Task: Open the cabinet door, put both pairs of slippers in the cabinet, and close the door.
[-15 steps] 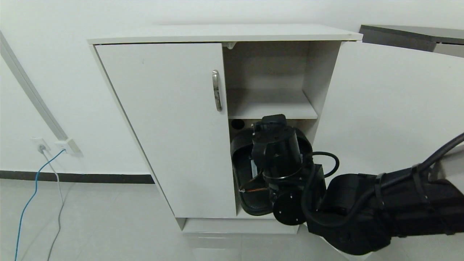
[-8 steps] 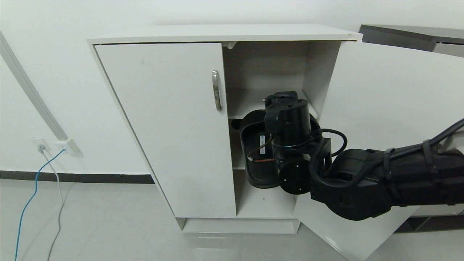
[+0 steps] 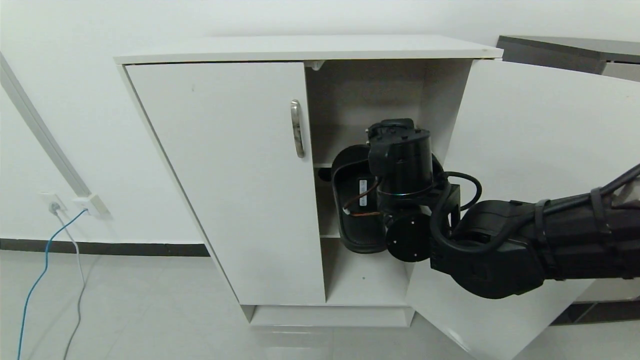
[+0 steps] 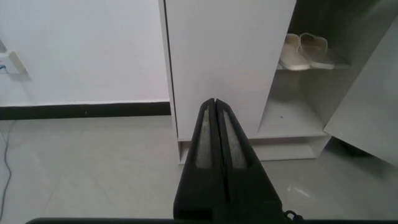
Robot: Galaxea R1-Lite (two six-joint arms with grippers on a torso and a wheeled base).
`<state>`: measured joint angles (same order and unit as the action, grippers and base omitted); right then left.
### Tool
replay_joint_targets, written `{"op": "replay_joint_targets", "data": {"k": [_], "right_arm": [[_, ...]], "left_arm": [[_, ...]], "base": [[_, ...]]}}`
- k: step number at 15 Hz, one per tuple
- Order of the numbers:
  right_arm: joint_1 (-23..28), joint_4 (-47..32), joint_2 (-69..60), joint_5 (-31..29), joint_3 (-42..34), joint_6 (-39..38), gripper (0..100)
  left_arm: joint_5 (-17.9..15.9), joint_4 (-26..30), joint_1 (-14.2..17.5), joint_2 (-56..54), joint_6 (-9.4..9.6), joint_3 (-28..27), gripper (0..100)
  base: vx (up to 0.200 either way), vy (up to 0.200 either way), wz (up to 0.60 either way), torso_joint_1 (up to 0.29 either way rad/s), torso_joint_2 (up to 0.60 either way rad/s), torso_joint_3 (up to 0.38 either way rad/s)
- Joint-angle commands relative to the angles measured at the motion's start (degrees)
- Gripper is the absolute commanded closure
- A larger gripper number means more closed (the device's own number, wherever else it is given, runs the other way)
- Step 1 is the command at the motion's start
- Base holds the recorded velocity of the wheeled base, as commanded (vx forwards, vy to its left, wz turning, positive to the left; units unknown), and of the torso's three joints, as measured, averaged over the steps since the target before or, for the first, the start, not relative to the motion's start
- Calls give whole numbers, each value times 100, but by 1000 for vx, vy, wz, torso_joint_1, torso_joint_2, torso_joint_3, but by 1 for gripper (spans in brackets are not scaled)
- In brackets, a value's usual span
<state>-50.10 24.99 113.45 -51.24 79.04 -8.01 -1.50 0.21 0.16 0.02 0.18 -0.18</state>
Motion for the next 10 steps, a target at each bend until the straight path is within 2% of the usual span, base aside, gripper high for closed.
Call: {"op": "replay_joint_targets", "data": {"k": [1, 5, 10], "right_arm": [[9, -3, -24, 0, 23, 1, 100], [9, -3, -15, 0, 15, 1, 100], [36, -3, 2, 8, 15, -8, 100]], "left_arm": [[1, -3, 2, 6, -1, 1, 100], [1, 6, 2, 6, -1, 1, 100], [1, -3, 2, 6, -1, 1, 100]], "base": [[200, 0, 0, 2, 2, 2], [200, 0, 0, 2, 4, 0], [0, 0, 0, 0, 0, 0]]}}
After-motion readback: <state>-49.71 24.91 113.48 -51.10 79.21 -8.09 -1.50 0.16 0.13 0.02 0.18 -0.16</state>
